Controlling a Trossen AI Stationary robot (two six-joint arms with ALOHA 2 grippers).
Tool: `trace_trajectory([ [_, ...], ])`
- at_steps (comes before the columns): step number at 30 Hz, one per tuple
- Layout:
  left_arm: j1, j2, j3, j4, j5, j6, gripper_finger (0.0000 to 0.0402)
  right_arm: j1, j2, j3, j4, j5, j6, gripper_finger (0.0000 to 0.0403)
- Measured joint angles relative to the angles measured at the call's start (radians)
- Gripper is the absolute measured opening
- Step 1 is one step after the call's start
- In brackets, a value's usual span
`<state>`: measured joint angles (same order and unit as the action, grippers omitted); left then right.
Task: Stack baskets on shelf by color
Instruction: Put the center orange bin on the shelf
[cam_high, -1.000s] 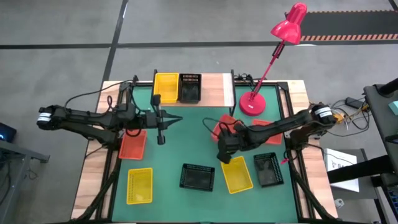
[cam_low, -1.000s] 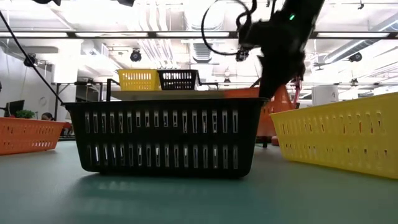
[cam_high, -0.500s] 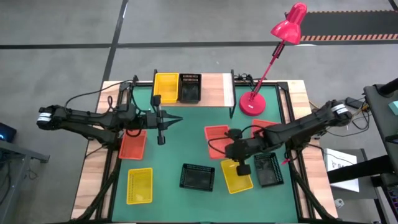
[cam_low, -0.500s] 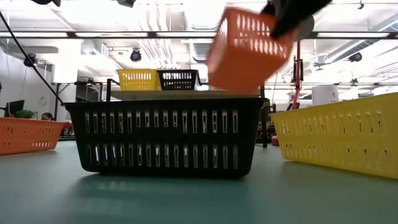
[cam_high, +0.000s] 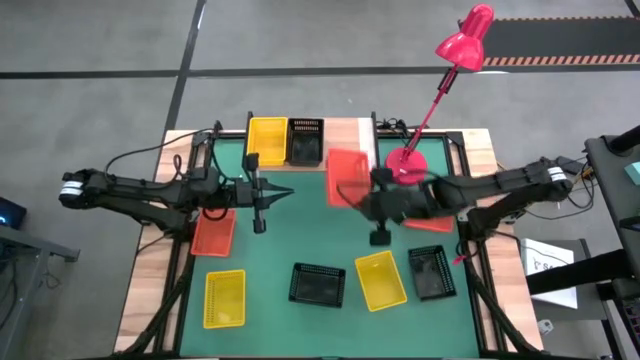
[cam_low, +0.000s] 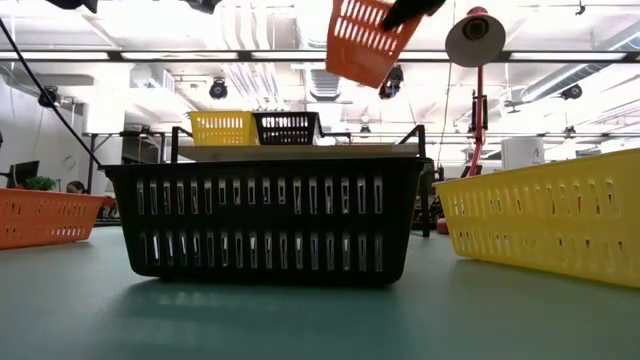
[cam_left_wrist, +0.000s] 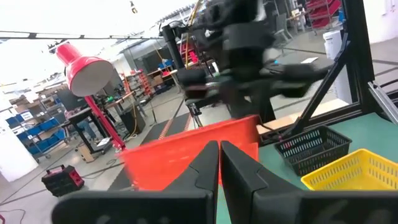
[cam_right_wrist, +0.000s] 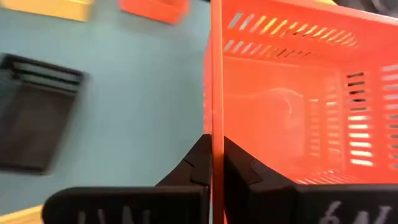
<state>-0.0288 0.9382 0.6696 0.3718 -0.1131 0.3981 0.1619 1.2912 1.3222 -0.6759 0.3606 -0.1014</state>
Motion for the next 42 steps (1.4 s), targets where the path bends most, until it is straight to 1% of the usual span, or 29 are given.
trace_trajectory([
  [4, 0.0, -0.002, -0.007, 0.032, 0.0, 0.001, 0.0, -0.126, 0.069, 0.091, -0.129, -0.028, -0.078, 0.0008],
  [7, 0.0, -0.016, -0.007, 0.033, 0.0, 0.001, 0.0, -0.21, 0.118, 0.155, -0.219, -0.076, -0.12, 0.0008],
  [9, 0.0, -0.026, -0.009, 0.033, 0.0, 0.001, 0.0, -0.259, 0.142, 0.186, -0.231, -0.119, -0.155, 0.0008],
  [12, 0.0, -0.036, -0.022, 0.029, 0.0, 0.001, 0.0, -0.318, 0.171, 0.206, -0.242, -0.156, -0.212, 0.0008],
  [19, 0.0, -0.04, -0.026, 0.031, 0.0, 0.001, 0.0, -0.446, 0.214, 0.213, -0.224, -0.254, -0.29, 0.0008],
  [23, 0.0, -0.04, -0.027, 0.032, 0.0, 0.001, 0.0, -0.487, 0.23, 0.213, -0.219, -0.273, -0.328, 0.0008],
  [27, 0.0, -0.04, -0.029, 0.03, 0.0, 0.001, 0.0, -0.511, 0.245, 0.212, -0.222, -0.326, -0.345, 0.0009],
  [33, 0.0, -0.04, -0.029, 0.031, 0.0, 0.001, 0.0, -0.522, 0.266, 0.212, -0.216, -0.336, -0.349, 0.0011],
  [37, 0.0, -0.04, -0.029, 0.031, 0.0, 0.001, 0.0, -0.529, 0.275, 0.212, -0.215, -0.335, -0.348, 0.0027],
  [42, 0.0, -0.04, -0.029, 0.031, 0.0, 0.001, 0.0, -0.536, 0.276, 0.212, -0.209, -0.333, -0.339, 0.006],
])
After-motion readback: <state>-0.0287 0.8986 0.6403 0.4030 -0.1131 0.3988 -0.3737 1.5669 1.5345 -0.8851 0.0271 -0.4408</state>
